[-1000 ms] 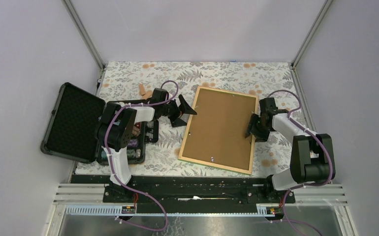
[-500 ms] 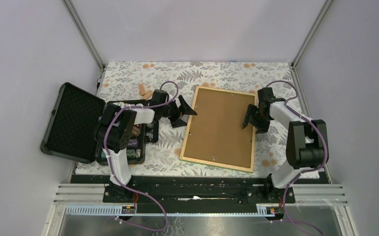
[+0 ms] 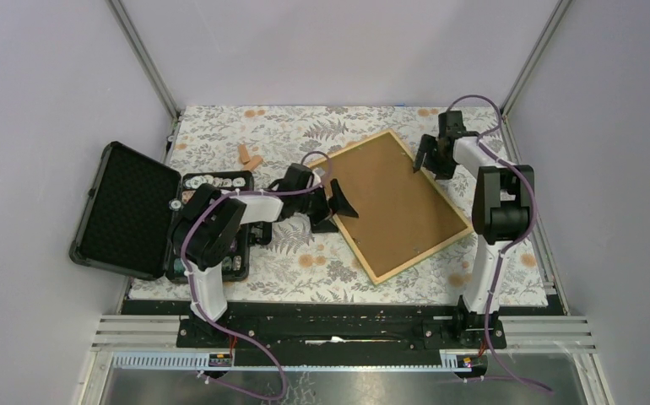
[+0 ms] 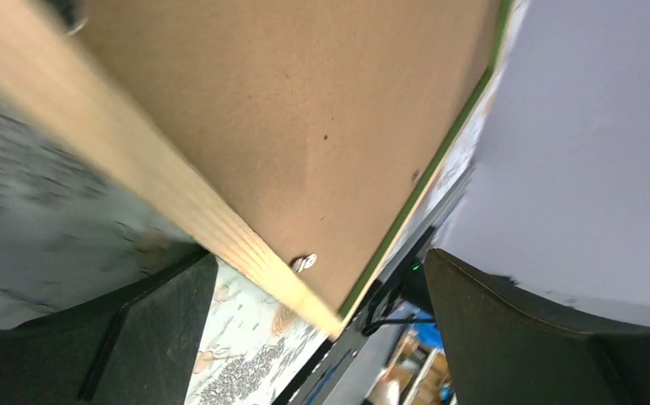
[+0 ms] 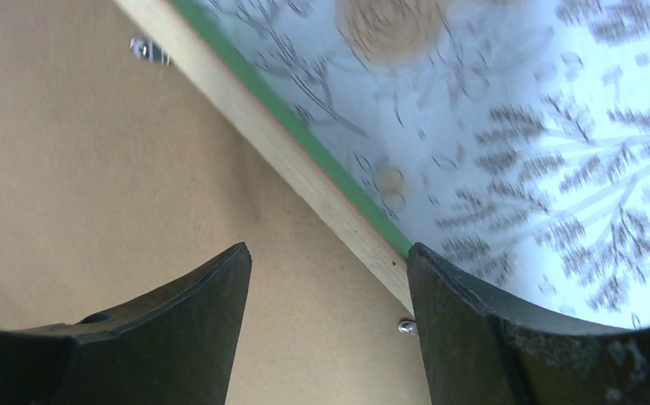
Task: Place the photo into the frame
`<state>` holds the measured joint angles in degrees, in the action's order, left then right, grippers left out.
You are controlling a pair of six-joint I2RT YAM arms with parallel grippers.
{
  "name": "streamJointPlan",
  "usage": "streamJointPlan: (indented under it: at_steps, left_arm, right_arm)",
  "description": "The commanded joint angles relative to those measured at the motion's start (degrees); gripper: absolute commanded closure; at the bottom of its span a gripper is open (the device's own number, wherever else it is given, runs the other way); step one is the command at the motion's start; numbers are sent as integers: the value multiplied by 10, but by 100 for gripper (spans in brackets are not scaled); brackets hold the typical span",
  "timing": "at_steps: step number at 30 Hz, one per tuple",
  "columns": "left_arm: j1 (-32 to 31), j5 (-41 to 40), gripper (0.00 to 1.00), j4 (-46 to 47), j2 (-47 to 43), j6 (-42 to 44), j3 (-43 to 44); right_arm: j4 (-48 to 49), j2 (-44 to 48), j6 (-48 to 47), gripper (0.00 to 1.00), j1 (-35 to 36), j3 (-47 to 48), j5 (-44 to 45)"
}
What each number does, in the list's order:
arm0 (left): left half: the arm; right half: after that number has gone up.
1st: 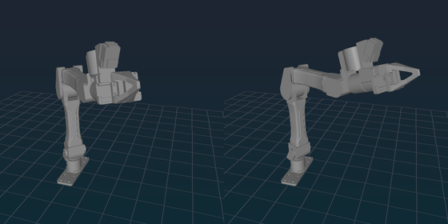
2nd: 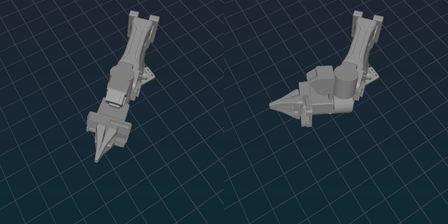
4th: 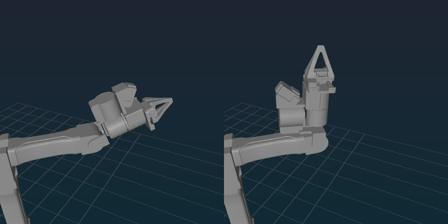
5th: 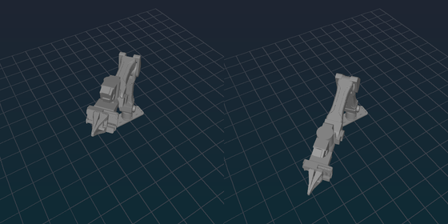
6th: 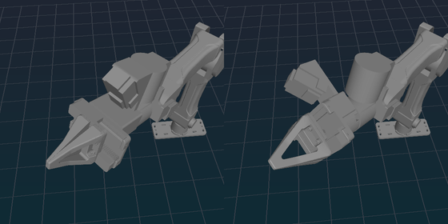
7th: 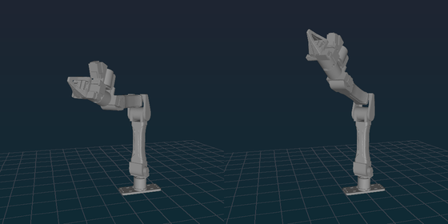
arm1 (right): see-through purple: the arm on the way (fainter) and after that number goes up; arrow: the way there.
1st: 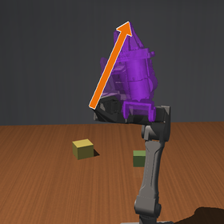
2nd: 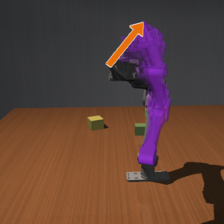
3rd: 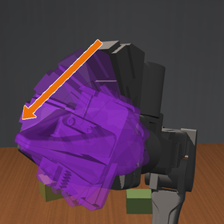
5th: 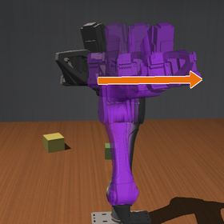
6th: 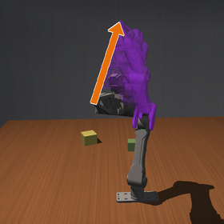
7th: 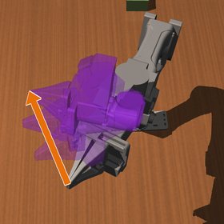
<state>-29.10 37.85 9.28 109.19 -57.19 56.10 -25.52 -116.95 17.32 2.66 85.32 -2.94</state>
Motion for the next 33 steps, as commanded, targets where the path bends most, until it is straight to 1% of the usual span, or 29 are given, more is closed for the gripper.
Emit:
streamJointPlan:
  at_steps: [1, 3, 4, 8, 10, 14, 17, 19, 21, 23, 25, 26, 27, 29, 32, 33]
  left_arm:
    - [-113, -60, 1, -85, -20, 87, 39]
    - [-143, -104, 1, -147, -26, 125, 64]
    - [-149, -119, 1, -154, -31, 136, 67]
    - [-150, -169, 1, -192, -66, 145, 65]
    - [-143, -167, 1, -190, -103, 131, 63]
    - [-139, -178, 1, -215, -174, 125, 87]
    - [-121, -193, 1, -224, -210, 136, 102]
    - [-88, -188, 1, -223, -220, 138, 110]
    - [-45, -180, 1, -227, -212, 144, 128]
    - [1, -195, 1, -232, -192, 152, 144]
    - [36, -219, 1, -237, -170, 149, 155]
    - [50, -226, 1, -224, -157, 151, 155]
    - [60, -236, 1, -215, -140, 157, 160]
    - [75, -259, 1, -235, -88, 177, 201]
    - [82, -235, 1, -262, -5, 212, 266]
    - [82, -229, 1, -279, 26, 223, 289]
  right_arm:
    - [-35, -45, 30, 25, 55, 35, -129]
    - [-42, -34, 32, 25, 58, 35, -124]
    - [-49, -22, 31, 25, 58, 35, -115]
    - [-109, 46, 16, 21, 58, 45, -45]
    - [-130, 99, 21, 20, 58, 27, -17]
    - [-130, 216, 35, 17, 55, -65, 34]
    - [-111, 303, 76, 17, 49, -179, 48]
    - [-77, 371, 118, 17, 42, -269, 47]
    - [-39, 442, 156, 17, 26, -361, 35]
    - [-7, 505, 180, 17, 6, -430, 31]
    - [-2, 555, 184, 17, -11, -466, 34]
    - [-5, 573, 186, 17, -15, -477, 39]
    - [-8, 588, 190, 17, -18, -486, 43]
    - [-5, 612, 204, 18, -19, -506, 49]
    - [5, 610, 221, 18, -23, -536, 63]
    - [8, 603, 219, 18, -41, -542, 65]
